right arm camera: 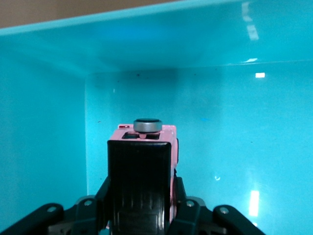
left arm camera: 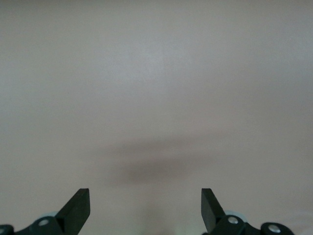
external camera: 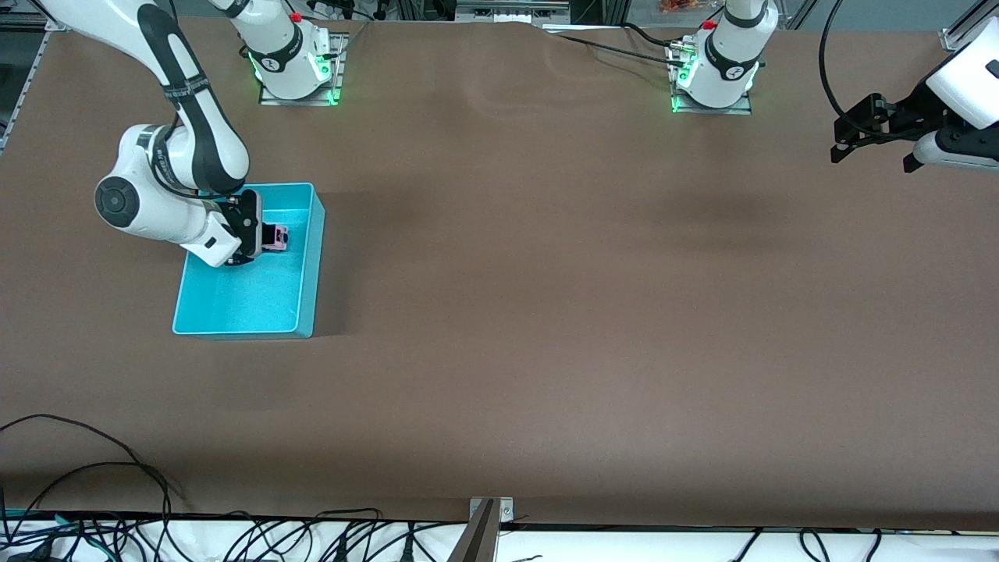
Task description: Wind and store pink jeep toy
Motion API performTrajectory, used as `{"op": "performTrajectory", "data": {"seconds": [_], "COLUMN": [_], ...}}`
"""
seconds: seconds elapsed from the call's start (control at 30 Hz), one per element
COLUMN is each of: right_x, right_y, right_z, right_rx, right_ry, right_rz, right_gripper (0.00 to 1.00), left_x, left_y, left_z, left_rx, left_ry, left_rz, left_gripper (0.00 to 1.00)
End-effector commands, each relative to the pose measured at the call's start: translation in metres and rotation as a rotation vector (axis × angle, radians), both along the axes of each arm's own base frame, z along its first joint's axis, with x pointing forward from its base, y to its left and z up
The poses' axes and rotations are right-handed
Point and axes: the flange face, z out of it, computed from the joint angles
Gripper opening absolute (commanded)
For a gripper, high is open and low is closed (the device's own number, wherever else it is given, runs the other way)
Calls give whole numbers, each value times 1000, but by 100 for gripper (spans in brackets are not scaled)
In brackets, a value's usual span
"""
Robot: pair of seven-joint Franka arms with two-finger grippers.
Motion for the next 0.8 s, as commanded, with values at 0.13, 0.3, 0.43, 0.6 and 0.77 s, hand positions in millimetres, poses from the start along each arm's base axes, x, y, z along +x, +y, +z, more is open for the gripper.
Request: {"op": "performTrajectory", "data": {"seconds": [0.13, 0.3, 0.43, 0.6, 0.77], "right_x": [-3, 0, 9, 37, 66], "right_y": [-4, -4, -2, 4, 7], "right_z": [-11, -9, 6, 54, 119], "right_rx": [18, 20, 22, 34, 27], "right_ry": [-4, -9, -30, -66, -105], "right_rz": [-5, -7, -3, 5, -68], "right_gripper": [85, 100, 100, 100, 100], "left_x": [4, 4, 4, 4, 4], "left_y": [1, 1, 0, 0, 0], "left_z": [5, 5, 5, 5, 5], "left_rx": [10, 8, 8, 8, 8], "left_ry": [-2, -2, -2, -2, -2], "left_rz": [-12, -12, -14, -15, -14], "left_gripper": [100, 100, 100, 100, 100]}}
